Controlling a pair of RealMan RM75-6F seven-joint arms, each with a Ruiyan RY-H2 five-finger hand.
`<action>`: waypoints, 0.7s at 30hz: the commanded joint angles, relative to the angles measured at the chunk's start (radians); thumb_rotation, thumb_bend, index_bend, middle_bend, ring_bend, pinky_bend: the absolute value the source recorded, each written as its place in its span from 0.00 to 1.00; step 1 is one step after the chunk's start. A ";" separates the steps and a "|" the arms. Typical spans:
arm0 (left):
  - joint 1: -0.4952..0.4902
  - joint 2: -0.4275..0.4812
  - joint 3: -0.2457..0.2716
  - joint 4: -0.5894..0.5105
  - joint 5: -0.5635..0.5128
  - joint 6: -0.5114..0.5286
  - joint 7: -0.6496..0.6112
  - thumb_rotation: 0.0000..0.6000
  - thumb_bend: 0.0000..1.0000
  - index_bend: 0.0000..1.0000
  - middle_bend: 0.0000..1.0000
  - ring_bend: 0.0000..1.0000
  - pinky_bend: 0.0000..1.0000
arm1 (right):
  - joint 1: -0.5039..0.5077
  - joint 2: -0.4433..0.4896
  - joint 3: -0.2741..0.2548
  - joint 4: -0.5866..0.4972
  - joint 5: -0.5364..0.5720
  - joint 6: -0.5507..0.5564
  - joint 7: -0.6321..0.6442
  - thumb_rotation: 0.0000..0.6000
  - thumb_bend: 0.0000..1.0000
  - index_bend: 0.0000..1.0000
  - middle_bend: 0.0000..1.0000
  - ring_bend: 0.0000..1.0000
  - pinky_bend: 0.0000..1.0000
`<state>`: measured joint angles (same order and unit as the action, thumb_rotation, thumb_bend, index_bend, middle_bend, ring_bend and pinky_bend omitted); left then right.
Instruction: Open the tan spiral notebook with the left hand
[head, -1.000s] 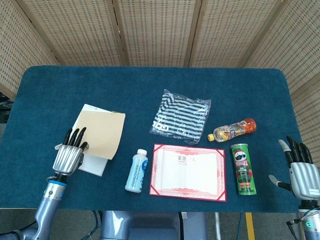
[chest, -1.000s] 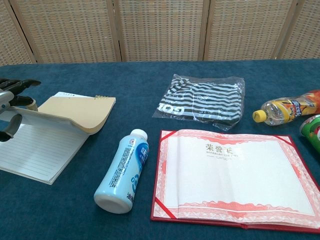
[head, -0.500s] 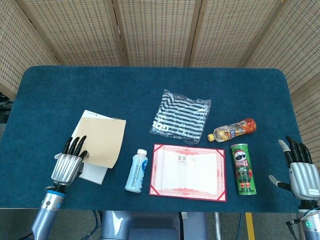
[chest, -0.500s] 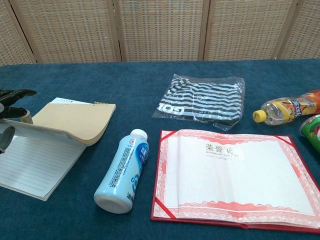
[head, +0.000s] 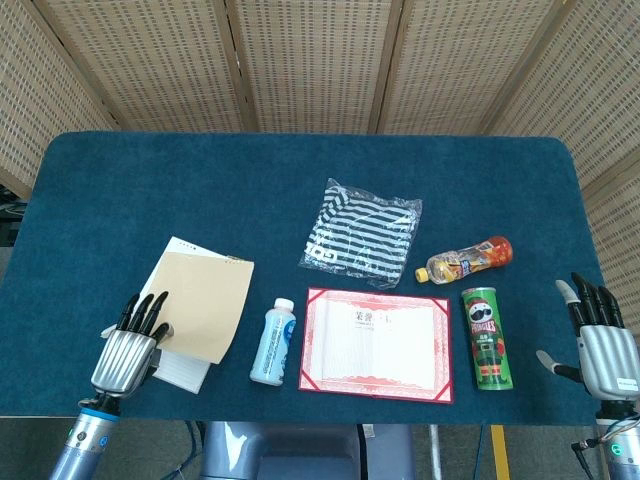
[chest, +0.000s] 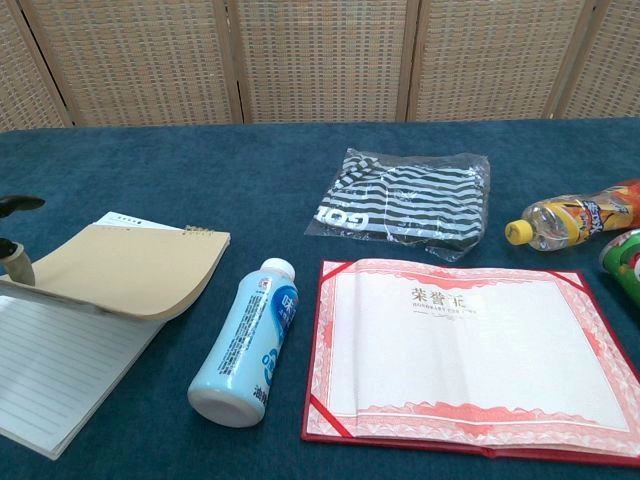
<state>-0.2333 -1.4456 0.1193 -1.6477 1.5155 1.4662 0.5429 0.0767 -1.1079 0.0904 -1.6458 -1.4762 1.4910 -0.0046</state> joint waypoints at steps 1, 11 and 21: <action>0.018 0.011 0.016 -0.008 0.018 0.013 -0.002 1.00 0.72 0.81 0.00 0.00 0.00 | 0.000 0.000 0.000 0.000 0.000 -0.001 0.000 1.00 0.05 0.03 0.00 0.00 0.00; 0.081 0.036 0.070 -0.006 0.087 0.041 -0.026 1.00 0.72 0.81 0.00 0.00 0.00 | 0.000 0.001 0.000 -0.001 0.002 -0.001 0.000 1.00 0.05 0.03 0.00 0.00 0.00; 0.129 0.055 0.106 -0.011 0.144 0.062 -0.045 1.00 0.72 0.81 0.00 0.00 0.00 | 0.000 0.001 0.000 -0.003 0.001 0.000 0.000 1.00 0.04 0.03 0.00 0.00 0.00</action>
<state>-0.1074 -1.3926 0.2227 -1.6572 1.6561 1.5265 0.4999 0.0763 -1.1071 0.0901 -1.6491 -1.4757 1.4908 -0.0045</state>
